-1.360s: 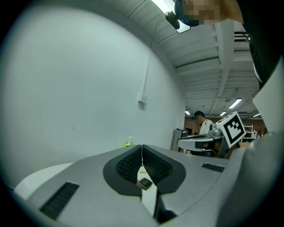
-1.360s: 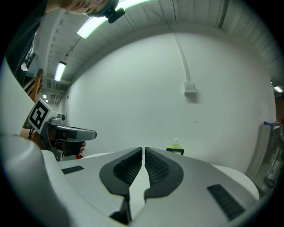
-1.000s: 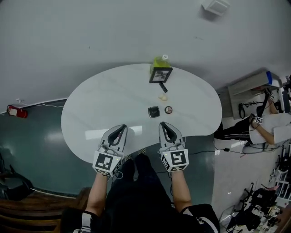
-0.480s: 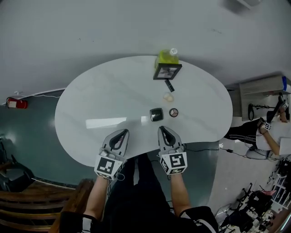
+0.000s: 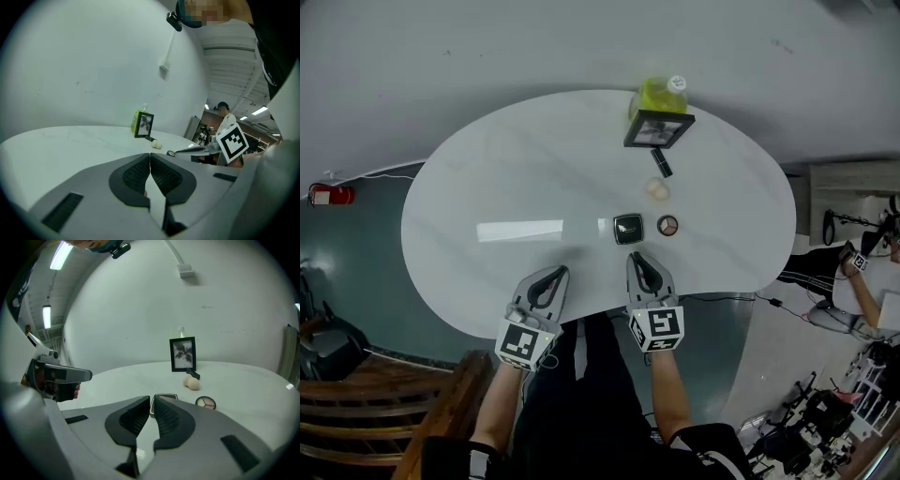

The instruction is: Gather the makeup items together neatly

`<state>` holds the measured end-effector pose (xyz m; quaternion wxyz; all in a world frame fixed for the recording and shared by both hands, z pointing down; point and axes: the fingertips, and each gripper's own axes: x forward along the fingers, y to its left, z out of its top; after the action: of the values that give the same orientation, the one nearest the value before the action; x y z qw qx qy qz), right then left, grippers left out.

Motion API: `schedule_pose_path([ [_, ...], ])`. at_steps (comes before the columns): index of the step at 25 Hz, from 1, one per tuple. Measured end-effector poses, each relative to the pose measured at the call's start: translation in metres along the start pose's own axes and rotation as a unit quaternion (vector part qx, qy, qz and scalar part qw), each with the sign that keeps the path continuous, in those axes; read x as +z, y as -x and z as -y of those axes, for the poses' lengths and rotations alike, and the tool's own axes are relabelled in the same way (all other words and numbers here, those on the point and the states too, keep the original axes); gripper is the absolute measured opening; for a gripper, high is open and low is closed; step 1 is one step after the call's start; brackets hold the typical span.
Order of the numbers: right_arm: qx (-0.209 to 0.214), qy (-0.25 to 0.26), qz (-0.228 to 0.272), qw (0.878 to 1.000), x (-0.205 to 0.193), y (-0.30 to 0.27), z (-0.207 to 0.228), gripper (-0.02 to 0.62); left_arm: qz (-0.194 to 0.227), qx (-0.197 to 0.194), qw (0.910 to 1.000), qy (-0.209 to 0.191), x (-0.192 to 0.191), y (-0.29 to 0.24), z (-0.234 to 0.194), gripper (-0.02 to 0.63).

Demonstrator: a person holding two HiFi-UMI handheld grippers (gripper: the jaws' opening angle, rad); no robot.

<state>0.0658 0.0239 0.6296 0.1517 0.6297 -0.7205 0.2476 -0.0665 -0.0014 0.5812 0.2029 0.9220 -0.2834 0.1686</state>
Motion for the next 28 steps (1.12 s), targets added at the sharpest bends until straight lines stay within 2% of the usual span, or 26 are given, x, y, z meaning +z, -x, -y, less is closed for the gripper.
schedule_pose_path([
  [4, -0.009, -0.013, -0.006, 1.000, 0.001, -0.012, 0.008, 0.043, 0.001, -0.001, 1.0000, 0.008, -0.003, 0.002, 0.001, 0.020],
  [5, -0.012, -0.016, -0.010, 1.000, 0.001, -0.016, 0.010, 0.063, 0.004, 0.000, 0.9999, 0.010, -0.002, 0.002, 0.001, 0.020],
  [6, -0.016, -0.018, -0.014, 1.000, 0.001, -0.020, 0.012, 0.163, 0.009, 0.002, 0.9999, 0.012, 0.001, 0.002, 0.000, 0.020],
  [7, -0.021, -0.020, -0.019, 0.999, 0.000, -0.025, 0.014, 0.204, 0.012, 0.004, 0.9998, 0.013, 0.003, 0.002, -0.002, 0.020],
  [10, -0.029, -0.023, -0.035, 0.999, -0.003, -0.038, 0.019, 0.250, 0.008, 0.006, 0.9998, 0.015, 0.004, 0.001, -0.005, 0.020],
  [16, -0.043, -0.032, -0.051, 0.997, -0.013, -0.050, 0.024, 0.280, -0.007, 0.008, 0.9997, 0.023, -0.003, -0.001, -0.009, 0.020],
  [23, -0.043, -0.035, -0.069, 0.996, -0.026, -0.059, 0.026, 0.285, -0.009, 0.006, 0.9994, 0.033, -0.009, -0.007, -0.011, 0.020],
  [28, -0.056, -0.014, -0.086, 0.995, -0.030, -0.063, 0.027, 0.285, -0.013, 0.009, 0.9993, 0.035, -0.011, -0.006, -0.014, 0.020],
])
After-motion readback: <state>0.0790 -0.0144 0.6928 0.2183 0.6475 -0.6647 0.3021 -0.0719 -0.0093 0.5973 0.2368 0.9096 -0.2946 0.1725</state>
